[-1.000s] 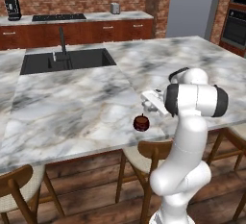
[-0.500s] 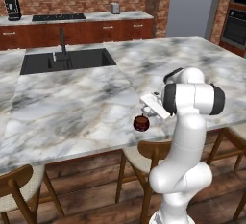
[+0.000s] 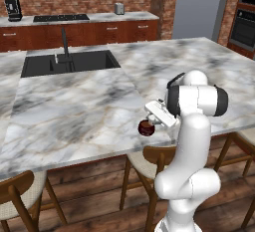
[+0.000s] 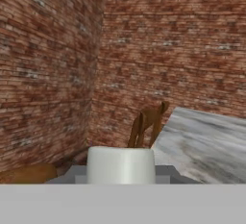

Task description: Pick up the marshmallow and place it in the cup of hot chocolate on the dining counter.

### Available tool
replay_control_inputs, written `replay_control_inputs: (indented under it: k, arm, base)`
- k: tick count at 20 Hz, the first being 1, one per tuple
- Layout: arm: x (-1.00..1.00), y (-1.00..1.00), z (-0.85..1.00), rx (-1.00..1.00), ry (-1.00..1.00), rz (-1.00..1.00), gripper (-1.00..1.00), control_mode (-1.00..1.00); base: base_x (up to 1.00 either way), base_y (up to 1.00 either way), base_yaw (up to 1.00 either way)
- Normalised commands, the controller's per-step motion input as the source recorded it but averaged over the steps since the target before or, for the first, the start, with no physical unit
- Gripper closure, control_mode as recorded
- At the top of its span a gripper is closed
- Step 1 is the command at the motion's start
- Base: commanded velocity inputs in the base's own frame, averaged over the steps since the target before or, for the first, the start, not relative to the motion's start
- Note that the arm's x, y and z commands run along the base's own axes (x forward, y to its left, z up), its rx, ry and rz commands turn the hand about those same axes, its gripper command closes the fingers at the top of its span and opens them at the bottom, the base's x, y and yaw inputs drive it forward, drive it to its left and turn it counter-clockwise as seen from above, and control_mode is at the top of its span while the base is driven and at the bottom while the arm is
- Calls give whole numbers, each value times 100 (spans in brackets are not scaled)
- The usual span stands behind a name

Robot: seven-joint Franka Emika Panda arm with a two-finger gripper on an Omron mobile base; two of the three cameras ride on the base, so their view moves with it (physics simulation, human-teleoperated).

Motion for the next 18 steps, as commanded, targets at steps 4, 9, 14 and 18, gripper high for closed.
replay_control_inputs:
  k: [4, 9, 14, 18]
  arm:
    - [35, -4, -26, -1, 0, 3, 100, -100]
    - [32, -1, -21, 0, 0, 1, 100, -100]
    - [35, 0, -33, -1, 0, 0, 100, -100]
    - [40, 5, -33, -4, 0, 0, 100, -100]
  base:
    - [0, 0, 0]
    - [0, 0, 0]
    - [0, 0, 0]
    - [0, 0, 0]
